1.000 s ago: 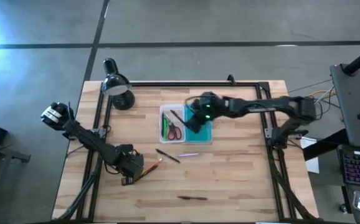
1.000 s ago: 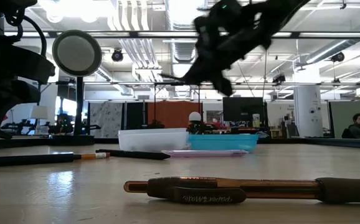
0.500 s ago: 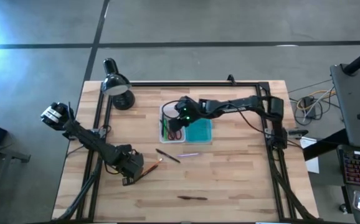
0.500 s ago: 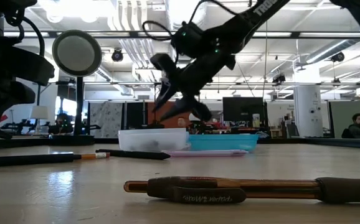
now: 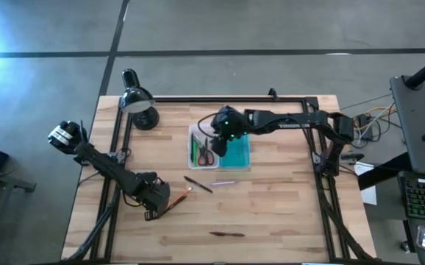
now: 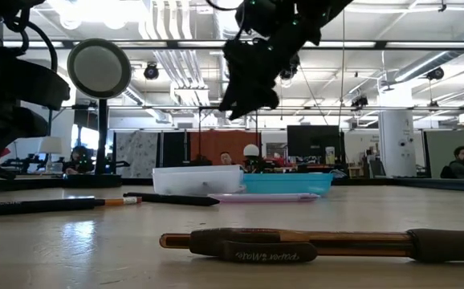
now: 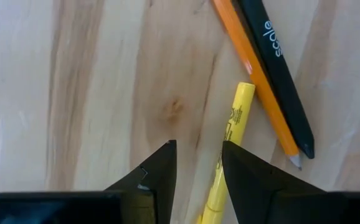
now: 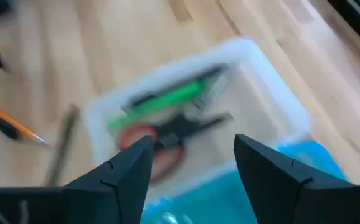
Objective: Pick & place school supplies into a supply box
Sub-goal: Put the yellow pen into the blue box
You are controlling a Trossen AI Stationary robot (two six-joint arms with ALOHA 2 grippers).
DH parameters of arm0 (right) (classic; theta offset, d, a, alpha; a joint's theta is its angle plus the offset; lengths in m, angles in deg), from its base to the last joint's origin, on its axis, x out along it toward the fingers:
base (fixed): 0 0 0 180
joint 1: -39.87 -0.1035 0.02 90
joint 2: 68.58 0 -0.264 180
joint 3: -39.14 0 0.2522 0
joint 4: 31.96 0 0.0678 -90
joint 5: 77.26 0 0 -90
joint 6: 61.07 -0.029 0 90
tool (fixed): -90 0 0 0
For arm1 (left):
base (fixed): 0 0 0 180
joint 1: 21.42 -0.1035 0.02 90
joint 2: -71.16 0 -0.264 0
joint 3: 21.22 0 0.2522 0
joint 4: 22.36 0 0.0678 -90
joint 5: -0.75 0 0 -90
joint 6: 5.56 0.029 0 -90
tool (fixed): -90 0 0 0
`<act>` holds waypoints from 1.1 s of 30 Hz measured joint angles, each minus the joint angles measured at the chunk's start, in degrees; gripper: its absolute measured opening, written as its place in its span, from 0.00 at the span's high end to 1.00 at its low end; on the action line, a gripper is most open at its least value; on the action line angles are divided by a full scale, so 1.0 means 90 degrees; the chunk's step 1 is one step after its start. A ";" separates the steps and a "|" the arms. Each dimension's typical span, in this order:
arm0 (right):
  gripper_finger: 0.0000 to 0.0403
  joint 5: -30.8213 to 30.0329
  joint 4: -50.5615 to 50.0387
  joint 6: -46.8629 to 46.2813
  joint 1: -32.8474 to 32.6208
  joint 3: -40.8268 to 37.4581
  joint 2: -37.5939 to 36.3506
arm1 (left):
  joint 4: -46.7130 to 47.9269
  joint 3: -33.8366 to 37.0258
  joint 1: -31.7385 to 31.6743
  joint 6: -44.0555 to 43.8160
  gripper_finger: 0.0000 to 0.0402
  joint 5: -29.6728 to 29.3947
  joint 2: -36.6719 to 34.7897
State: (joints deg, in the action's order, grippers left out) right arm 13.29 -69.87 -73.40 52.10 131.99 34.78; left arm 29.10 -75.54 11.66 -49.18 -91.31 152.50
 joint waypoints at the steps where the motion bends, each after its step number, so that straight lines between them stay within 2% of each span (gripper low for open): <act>1: 0.47 -0.0107 -0.0095 0.0078 0.0000 -0.0048 -0.0063 | -0.0017 0.0001 0.0019 0.0014 0.72 0.0000 0.0000; 6: 0.47 -0.0254 -0.0209 0.0180 0.0024 -0.0347 -0.0413 | 0.0049 -0.0044 0.0104 0.0032 0.72 0.0063 -0.0024; 11: 0.47 -0.0251 -0.0247 -0.0058 0.0017 -0.0623 -0.0384 | 0.0316 -0.0205 0.0105 -0.0194 0.72 0.0100 -0.0487; 16: 0.47 -0.0251 -0.0051 -0.0059 0.0005 -0.0799 -0.0370 | -0.0233 -0.0160 0.0252 -0.0268 0.72 0.0073 -0.0931; 33: 0.47 -0.0249 0.0049 -0.0062 0.0011 -0.0817 -0.0382 | -0.0642 0.0440 0.0472 -0.0297 0.72 0.0107 -0.0134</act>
State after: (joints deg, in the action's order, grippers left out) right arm 11.05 -69.44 -73.95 52.20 124.64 31.34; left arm 23.33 -71.58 15.90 -51.85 -90.35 151.29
